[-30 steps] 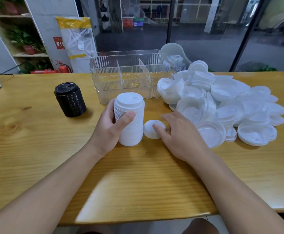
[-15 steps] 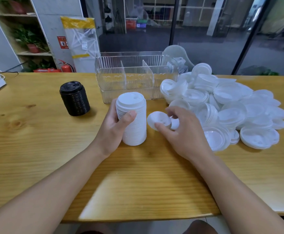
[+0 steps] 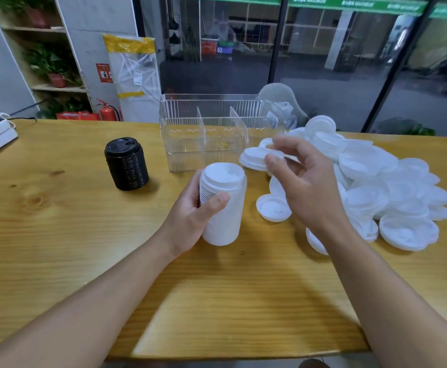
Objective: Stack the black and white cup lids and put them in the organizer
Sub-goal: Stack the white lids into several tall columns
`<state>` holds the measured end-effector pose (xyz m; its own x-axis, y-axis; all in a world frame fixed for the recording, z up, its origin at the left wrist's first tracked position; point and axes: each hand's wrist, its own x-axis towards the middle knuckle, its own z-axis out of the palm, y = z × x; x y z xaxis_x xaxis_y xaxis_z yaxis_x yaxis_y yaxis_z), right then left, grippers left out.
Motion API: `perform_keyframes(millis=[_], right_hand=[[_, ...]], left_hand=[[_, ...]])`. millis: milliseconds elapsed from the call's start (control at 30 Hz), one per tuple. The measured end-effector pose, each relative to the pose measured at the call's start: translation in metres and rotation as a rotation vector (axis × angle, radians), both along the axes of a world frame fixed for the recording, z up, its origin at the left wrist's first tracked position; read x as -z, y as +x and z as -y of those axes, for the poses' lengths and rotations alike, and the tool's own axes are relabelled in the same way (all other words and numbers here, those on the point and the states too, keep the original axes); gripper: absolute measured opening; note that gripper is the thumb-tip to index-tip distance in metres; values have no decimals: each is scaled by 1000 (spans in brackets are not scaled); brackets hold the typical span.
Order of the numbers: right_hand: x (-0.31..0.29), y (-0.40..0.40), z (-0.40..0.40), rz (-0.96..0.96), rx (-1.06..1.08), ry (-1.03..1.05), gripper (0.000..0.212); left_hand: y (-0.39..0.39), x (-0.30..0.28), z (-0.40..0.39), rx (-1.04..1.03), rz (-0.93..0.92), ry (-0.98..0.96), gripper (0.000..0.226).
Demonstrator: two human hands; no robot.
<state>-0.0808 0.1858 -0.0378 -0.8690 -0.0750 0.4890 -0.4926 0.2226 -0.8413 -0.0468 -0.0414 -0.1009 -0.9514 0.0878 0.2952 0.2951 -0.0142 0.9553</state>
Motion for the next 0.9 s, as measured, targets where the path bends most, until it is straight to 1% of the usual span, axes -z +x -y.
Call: perform_keyframes(millis=[100,200,267,433,600,767,833,900], right_hand=[[0,2,17,32,-174,-33,35],[7,0,30,41,-319,37,42],[10,0,30,60,-363,70,44],[11,-1,24,45,-402,114,48],[14,-2,22,107,-446,113,51],[11,5,21,181,-462,105,54],[16,13,17,223,-398,104,54],[26,22,12,242,-343,159,52]], left_hand=[[1,-2,0,12,-7,3,57],[2,-4,-1,33,-33,19,58],[2,-5,-1,40,-36,22,61],[2,-5,3,40,-21,11,63],[1,-4,3,53,-30,23,58],[1,-4,4,60,-32,17,63],[2,-4,7,72,-28,-31,72],[5,-4,15,69,17,-164,83]])
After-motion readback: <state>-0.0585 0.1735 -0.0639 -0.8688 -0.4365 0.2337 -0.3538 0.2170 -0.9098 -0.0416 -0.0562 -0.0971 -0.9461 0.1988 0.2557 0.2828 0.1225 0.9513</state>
